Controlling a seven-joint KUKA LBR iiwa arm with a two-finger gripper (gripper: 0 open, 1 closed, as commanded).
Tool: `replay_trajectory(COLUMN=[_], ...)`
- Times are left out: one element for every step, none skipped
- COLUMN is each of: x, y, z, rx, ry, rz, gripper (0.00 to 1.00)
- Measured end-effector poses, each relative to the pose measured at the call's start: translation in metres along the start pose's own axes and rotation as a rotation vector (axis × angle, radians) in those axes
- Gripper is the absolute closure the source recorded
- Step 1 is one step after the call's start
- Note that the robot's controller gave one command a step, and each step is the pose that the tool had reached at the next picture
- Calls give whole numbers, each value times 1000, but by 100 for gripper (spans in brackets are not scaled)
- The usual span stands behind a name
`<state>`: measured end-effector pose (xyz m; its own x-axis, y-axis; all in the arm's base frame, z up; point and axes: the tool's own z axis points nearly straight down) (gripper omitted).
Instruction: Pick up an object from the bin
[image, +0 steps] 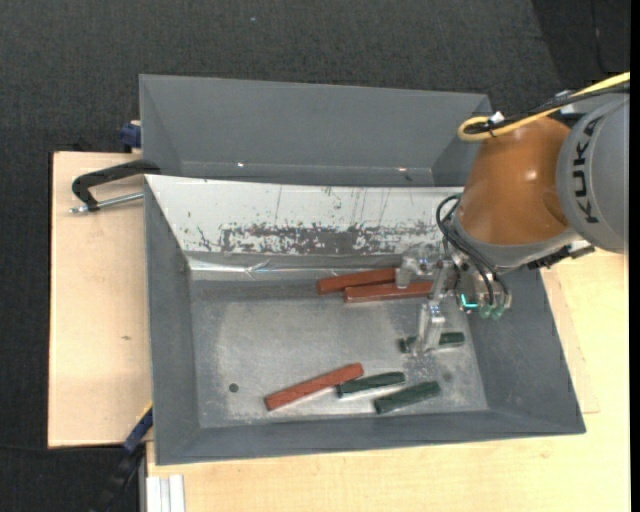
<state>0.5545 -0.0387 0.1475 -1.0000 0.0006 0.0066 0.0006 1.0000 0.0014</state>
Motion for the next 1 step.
replay_trajectory(x=[-2], y=[0], z=[-5], rx=[1], ry=[-9], rz=[-1], gripper=[0])
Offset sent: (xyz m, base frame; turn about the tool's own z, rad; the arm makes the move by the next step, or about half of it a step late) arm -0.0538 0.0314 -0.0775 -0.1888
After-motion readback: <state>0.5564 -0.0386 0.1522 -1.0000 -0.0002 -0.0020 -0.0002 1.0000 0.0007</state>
